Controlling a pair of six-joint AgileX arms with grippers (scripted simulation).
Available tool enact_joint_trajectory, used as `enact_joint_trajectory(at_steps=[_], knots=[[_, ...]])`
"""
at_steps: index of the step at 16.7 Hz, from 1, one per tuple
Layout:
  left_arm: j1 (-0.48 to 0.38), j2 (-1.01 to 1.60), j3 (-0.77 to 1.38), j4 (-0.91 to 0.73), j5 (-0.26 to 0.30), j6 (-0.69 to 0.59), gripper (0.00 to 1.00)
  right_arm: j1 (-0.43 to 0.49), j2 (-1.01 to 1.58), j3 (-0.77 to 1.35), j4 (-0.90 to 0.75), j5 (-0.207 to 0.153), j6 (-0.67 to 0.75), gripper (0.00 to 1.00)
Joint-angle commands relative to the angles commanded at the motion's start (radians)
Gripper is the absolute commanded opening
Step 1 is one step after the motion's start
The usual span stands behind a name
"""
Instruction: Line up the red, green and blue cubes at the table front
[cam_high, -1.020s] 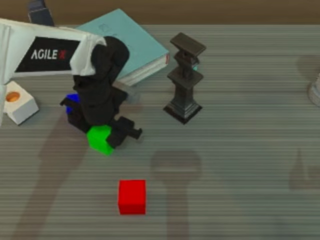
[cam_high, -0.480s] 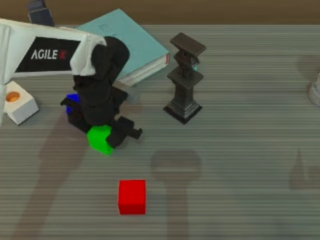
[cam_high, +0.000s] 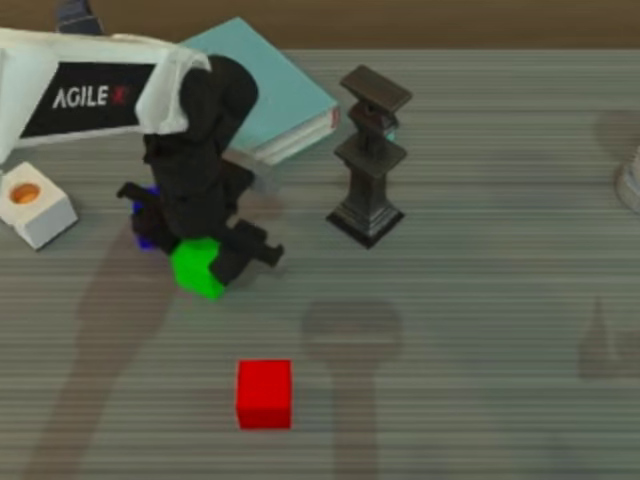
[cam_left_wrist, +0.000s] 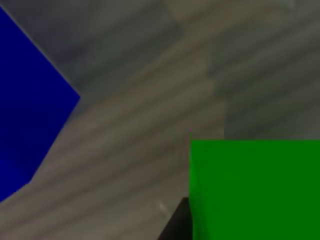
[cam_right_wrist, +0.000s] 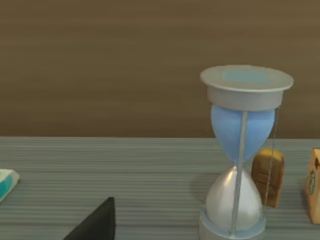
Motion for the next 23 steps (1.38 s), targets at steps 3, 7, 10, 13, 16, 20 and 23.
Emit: enact_joint_trajectory(at_steps=[3,7,10,13,16,20,23], knots=[[0.01,-0.043,0.059,-0.11,0.0,-0.002,0.0,0.0,0.0,0.0,0.0,0.0,0.0,1.0],[0.015,-0.072,0.092,-0.163,-0.001,-0.003,0.0,0.0,0.0,0.0,0.0,0.0,0.0,1.0],[0.008,-0.068,0.09,-0.161,-0.001,-0.004,0.0,0.0,0.0,0.0,0.0,0.0,0.0,1.0],[-0.032,-0.068,0.095,-0.166,-0.002,-0.067,0.0,0.0,0.0,0.0,0.0,0.0,0.0,1.0],[-0.114,-0.073,0.095,-0.177,-0.002,-0.223,0.0,0.0,0.0,0.0,0.0,0.0,0.0,1.0],[-0.257,-0.089,0.077,-0.195,-0.001,-0.549,0.0,0.0,0.0,0.0,0.0,0.0,0.0,1.0],[-0.364,-0.11,0.06,-0.204,0.0,-0.79,0.0,0.0,0.0,0.0,0.0,0.0,0.0,1.0]])
